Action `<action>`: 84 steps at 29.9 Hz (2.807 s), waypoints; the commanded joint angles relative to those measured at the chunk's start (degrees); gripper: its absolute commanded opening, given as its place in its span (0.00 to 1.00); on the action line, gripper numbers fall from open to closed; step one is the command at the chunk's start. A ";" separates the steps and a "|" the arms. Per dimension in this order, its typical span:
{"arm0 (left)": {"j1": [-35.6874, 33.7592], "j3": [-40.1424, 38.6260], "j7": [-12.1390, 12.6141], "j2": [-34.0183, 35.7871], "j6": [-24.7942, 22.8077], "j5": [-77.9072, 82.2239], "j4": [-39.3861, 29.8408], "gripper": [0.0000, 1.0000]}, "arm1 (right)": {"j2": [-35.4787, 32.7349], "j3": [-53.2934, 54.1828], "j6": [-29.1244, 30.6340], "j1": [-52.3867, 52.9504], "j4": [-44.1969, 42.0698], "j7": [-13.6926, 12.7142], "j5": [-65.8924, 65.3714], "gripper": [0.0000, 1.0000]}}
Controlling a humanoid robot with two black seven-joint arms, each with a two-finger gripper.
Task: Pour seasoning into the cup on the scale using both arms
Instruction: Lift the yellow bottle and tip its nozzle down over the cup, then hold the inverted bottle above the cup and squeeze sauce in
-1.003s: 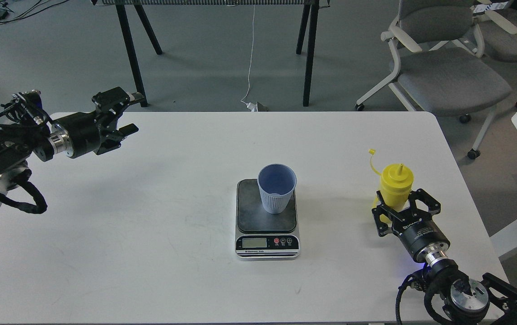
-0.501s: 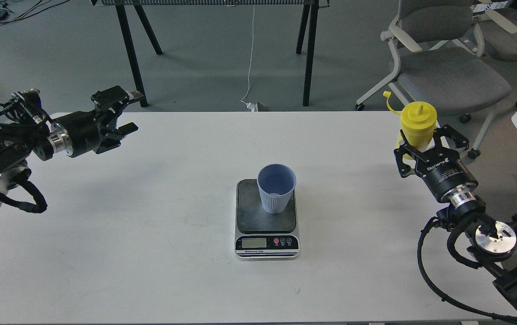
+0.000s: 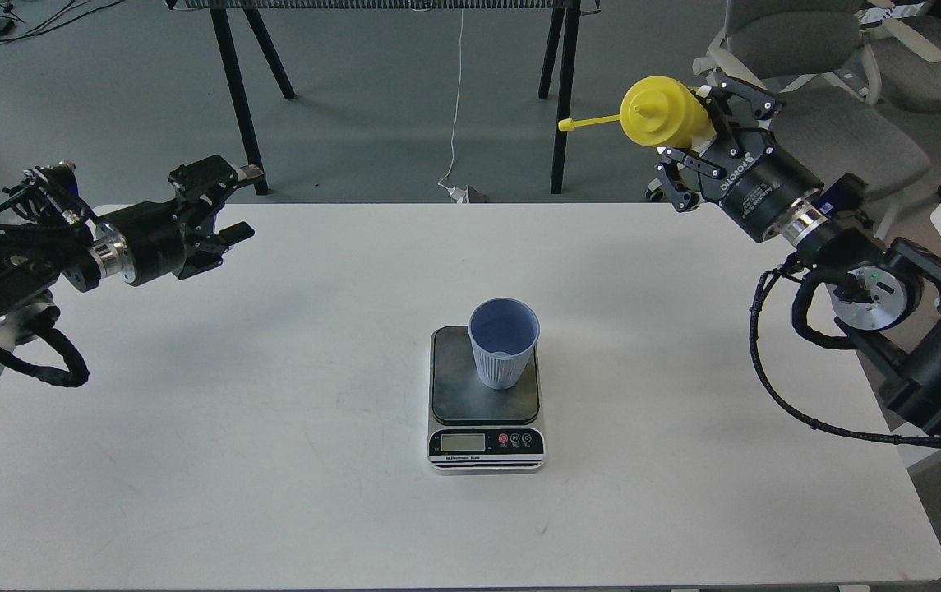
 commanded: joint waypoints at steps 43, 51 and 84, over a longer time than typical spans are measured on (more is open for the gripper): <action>0.60 -0.10 0.00 -0.78 0.00 -0.09 0.00 0.99 | 11.28 -29.22 -3.48 25.06 -11.32 3.89 -39.47 0.09; 0.60 -0.10 0.00 -0.87 0.00 0.00 0.00 0.99 | 10.93 -33.96 -3.31 28.05 -12.47 3.89 -40.18 0.10; 0.60 0.08 0.00 -1.57 0.00 0.00 0.00 0.99 | 12.33 -38.63 -2.95 28.93 -12.64 4.42 -40.97 0.10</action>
